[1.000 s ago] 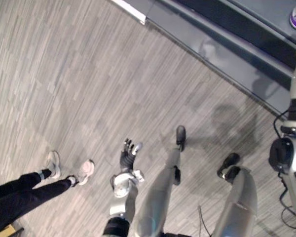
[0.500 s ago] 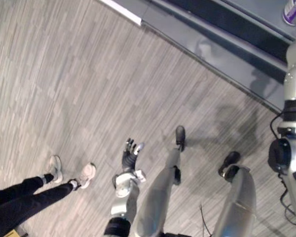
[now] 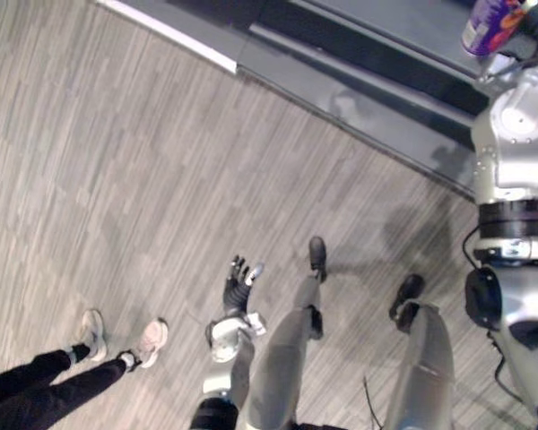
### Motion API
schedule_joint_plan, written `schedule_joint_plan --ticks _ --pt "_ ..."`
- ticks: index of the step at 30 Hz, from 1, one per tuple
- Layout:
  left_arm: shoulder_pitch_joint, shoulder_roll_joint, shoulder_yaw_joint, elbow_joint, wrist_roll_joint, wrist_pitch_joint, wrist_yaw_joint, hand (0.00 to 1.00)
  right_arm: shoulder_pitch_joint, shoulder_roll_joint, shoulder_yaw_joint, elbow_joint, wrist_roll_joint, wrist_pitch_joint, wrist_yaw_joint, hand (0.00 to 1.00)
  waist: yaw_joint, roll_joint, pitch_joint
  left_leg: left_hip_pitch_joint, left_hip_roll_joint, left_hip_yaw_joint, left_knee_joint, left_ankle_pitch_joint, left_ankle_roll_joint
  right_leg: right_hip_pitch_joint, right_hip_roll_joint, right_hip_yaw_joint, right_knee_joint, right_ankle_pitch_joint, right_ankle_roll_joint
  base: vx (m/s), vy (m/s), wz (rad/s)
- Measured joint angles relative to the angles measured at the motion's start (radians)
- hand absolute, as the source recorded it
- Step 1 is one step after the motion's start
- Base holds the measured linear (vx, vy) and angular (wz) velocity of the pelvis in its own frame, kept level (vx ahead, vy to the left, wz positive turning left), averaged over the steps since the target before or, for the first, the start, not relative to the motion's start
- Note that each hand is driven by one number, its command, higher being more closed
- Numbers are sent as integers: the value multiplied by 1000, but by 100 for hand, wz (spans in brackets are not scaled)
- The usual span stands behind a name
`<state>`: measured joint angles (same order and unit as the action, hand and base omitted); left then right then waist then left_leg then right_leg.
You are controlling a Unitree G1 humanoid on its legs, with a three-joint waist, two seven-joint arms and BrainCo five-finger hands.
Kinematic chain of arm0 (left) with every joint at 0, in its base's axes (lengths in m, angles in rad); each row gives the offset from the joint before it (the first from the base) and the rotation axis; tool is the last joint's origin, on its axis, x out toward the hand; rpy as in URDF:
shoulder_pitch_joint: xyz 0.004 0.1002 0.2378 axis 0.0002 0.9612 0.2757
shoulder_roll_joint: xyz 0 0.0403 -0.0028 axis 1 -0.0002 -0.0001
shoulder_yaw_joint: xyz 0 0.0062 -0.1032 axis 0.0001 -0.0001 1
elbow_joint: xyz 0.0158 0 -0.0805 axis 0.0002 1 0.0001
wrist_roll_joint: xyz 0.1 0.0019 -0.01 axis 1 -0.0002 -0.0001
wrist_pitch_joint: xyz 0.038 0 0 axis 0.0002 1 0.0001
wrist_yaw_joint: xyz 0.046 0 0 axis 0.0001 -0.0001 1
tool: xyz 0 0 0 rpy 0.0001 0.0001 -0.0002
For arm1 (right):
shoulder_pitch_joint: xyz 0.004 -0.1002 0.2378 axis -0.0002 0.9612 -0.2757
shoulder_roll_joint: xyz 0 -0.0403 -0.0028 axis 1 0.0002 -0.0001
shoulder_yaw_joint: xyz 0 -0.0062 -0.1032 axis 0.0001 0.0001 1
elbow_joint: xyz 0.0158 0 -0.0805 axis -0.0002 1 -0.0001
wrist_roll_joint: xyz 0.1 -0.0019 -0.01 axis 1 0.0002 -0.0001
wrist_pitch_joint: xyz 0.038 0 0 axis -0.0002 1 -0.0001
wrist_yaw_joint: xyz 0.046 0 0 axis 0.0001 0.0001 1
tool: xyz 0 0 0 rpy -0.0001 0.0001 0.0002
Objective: Put the gum and the chips on the shelf.
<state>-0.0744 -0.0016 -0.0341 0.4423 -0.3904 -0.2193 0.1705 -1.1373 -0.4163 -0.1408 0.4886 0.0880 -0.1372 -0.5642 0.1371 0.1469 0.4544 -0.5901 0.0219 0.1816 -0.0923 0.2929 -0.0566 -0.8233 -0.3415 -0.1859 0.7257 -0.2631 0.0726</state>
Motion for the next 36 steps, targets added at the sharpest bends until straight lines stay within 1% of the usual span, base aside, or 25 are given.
schedule_joint_plan --ticks 3,4,8,10,12,13,17,18,20,22,24,26,27,28,29,30,31,32,33,34,36 --pt "0 -1 0 6 0 0 0 0 20 7 0 23 1 0 6 0 -3 0 0 20 10 1 4 -3 -3 28 13 0 -18 6 0 3 -47 -11" --pt "0 -3 0 6 0 0 0 0 23 10 0 29 1 0 7 0 -5 0 0 21 12 1 14 -8 -9 34 15 0 -21 8 0 -9 -55 -8" --pt "1 -4 3 46 0 1 0 0 58 67 10 34 1 -1 9 0 -18 -4 -2 35 35 9 50 -33 -16 74 41 0 -57 24 -3 -14 -52 -15" --pt "2 -4 4 74 0 3 0 0 112 97 21 34 1 -2 17 0 -21 -16 -7 54 45 16 65 -46 -13 100 51 2 -67 27 -2 0 -61 -16" --pt "4 -4 5 94 1 6 -1 0 165 131 35 33 1 -2 31 0 -23 -26 -12 79 58 23 80 -60 -18 136 66 2 -90 34 -3 12 -62 -19" --pt "4 -4 5 102 2 6 -2 0 180 141 37 33 1 -2 35 0 -23 -27 -13 88 62 23 83 -63 -17 150 71 1 -97 35 -3 30 -70 -20" --pt "8 -4 30 173 12 16 -17 0 313 206 52 25 0 -4 65 0 -26 -50 -25 158 80 24 96 -89 -25 238 92 -1 -135 38 -1 39 -53 -12" --pt "9 -4 51 211 22 24 -24 0 378 230 63 5 -1 -5 89 0 -30 -61 -30 184 86 25 97 -97 -28 272 101 -3 -153 40 0 71 -52 -13" --pt "10 -3 77 263 32 28 -27 0 446 253 86 -18 -2 -6 107 0 -42 -69 -34 211 96 26 97 -105 -27 310 114 -6 -183 49 -1 78 -35 -14" --pt "14 3 147 368 90 55 -34 0 582 302 114 -48 -3 -8 167 0 -59 -87 -43 268 110 29 95 -122 -33 388 141 -4 -244 69 4 98 -12 -22" --pt "29 11 180 419 132 67 -42 0 669 320 137 -46 -3 -8 216 0 -70 -104 -63 300 115 28 95 -137 -37 432 158 1 -290 84 5 110 19 -22" --pt "48 28 212 493 212 79 -58 0 813 313 155 -47 -6 -9 291 0 -86 -123 -127 312 119 -5 94 -148 -41 477 178 1 -369 115 13 125 43 -18" --pt "54 37 225 513 252 83 -64 0 860 313 153 -47 -5 -10 325 0 -91 -133 -140 329 121 -5 89 -154 -45 499 184 6 -399 125 16 127 47 -23" --pt "69 46 240 528 289 96 -68 0 923 312 150 -47 -5 -14 364 0 -104 -143 -160 354 119 -4 71 -155 -45 532 189 8 -440 140 22 115 49 -18" --pt "77 49 244 539 299 98 -69 0 956 311 150 -47 -5 -17 379 0 -110 -146 -173 364 117 -4 59 -154 -45 543 191 9 -461 148 24 104 71 -16" --pt "86 48 267 558 317 100 -71 0 1036 309 143 -42 1 -21 416 0 -113 -153 -199 398 112 1 33 -154 -45 579 198 16 -510 167 33 80 58 -14" --pt "91 48 270 560 327 100 -72 0 1064 307 141 -37 1 -22 426 0 -113 -155 -209 411 110 2 21 -154 -45 592 199 18 -528 174 38 91 70 -16" --pt "104 49 279 566 336 100 -77 0 1114 307 137 -14 2 -25 454 0 -118 -157 -234 431 106 6 2 -154 -45 617 200 19 -560 187 41 64 46 -8" --pt "109 50 282 572 339 99 -81 0 1133 307 135 5 2 -26 470 0 -121 -159 -243 440 104 7 -3 -155 -45 630 200 21 -575 192 44 80 60 -7" --pt "117 49 297 584 351 99 -89 0 1167 309 133 44 2 -27 497 0 -123 -162 -263 451 100 13 -3 -162 -44 648 199 25 -596 200 47 80 55 -12" --pt "123 50 318 596 366 100 -97 0 1195 318 126 127 1 -27 526 0 -130 -166 -285 477 96 29 -3 -174 -40 677 199 40 -625 212 51 76 53 -18"
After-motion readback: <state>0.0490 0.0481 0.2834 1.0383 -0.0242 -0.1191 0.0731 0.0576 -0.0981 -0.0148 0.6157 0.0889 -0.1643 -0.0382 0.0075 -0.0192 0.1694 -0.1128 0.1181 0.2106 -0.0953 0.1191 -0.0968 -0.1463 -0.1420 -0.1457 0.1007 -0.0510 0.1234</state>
